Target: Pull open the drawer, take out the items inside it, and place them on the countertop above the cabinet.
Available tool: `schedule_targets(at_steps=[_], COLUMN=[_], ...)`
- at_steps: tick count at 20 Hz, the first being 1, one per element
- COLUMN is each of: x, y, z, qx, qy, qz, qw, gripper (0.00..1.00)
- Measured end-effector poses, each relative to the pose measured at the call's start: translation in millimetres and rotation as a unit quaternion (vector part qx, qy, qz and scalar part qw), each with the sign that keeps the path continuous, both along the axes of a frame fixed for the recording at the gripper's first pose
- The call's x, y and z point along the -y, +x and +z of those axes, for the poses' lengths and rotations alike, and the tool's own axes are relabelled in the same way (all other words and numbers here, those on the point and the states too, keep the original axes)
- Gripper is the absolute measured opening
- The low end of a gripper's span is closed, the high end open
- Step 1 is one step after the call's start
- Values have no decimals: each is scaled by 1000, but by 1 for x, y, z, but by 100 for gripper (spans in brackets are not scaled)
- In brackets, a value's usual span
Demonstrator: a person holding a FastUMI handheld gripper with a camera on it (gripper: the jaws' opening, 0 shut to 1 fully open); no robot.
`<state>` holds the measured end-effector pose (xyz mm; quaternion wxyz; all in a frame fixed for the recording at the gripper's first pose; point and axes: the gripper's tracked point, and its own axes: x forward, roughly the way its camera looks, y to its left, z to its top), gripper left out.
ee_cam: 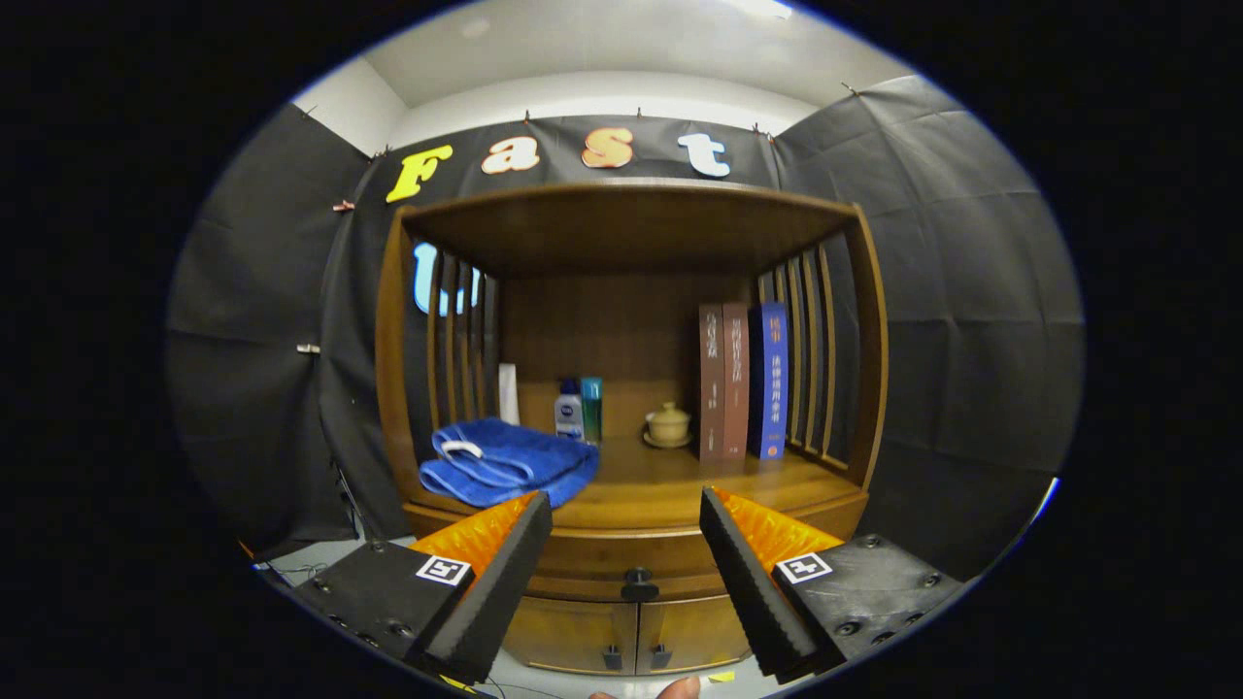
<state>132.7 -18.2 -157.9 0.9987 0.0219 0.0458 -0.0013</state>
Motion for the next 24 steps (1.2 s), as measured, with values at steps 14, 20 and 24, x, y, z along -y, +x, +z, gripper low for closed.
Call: schedule_targets(at_steps=[14,20,24], x=[4,1,0], y=[67,70,71], z=[-143,-156,-159], qx=[-90,-99,-101], qy=[-3,-5,-14], qz=[-3,3,3], qw=[996,995,995], gripper=[91,48,33])
